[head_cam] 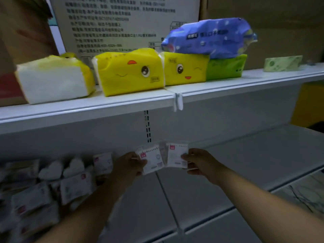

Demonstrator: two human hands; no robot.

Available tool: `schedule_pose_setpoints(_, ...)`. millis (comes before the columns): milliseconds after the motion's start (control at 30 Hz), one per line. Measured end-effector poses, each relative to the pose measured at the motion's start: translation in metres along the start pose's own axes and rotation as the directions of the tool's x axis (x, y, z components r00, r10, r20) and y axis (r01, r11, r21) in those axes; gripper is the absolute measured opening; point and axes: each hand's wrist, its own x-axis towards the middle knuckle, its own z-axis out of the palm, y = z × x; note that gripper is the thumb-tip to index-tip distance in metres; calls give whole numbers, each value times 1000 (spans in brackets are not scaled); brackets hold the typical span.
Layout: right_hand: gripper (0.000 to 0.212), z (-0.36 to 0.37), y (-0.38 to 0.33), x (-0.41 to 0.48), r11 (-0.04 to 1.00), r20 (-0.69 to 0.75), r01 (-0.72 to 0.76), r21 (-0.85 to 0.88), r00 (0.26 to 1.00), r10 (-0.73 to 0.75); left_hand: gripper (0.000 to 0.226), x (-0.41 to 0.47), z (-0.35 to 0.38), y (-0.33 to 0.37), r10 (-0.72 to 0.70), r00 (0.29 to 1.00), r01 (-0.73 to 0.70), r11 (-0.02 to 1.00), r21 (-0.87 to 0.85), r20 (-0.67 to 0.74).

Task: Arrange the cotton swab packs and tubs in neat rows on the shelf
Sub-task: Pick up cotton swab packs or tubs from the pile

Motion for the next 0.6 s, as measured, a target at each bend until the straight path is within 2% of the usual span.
schedule_pose_setpoints(133, 15, -61, 5, 22, 999, 26, 13, -43, 1000, -12, 7, 12, 59, 5, -3, 1000, 2, 999, -35, -18)
schedule_pose_setpoints(233, 7, -96, 9, 43, 997, 38, 23, -69, 999, -20, 8, 19, 94, 5, -17, 998, 15, 1000, -27, -60)
schedule_pose_setpoints(367, 4, -128, 24, 69, 997, -18, 16, -75, 1000, -17, 26, 38, 128, -5, -3, 990, 3, 1000, 1, -144)
schedule_pose_setpoints(467, 7, -148, 37, 87, 994, -81, 40, -103, 996, -48, 20, 52, 159, -13, -19, 975, 23, 1000, 16, -222)
schedule_pose_setpoints(533, 5, -160, 44, 99, 983, -110, 57, -175, 991, -77, 20, 62, 180, -19, -14, 969, 33, 997, 70, -247)
schedule_pose_setpoints(600, 7, -171, 51, 108, 973, -132, 55, -223, 988, -86, 23, 72, 196, -29, 36, 966, 19, 978, 209, -257)
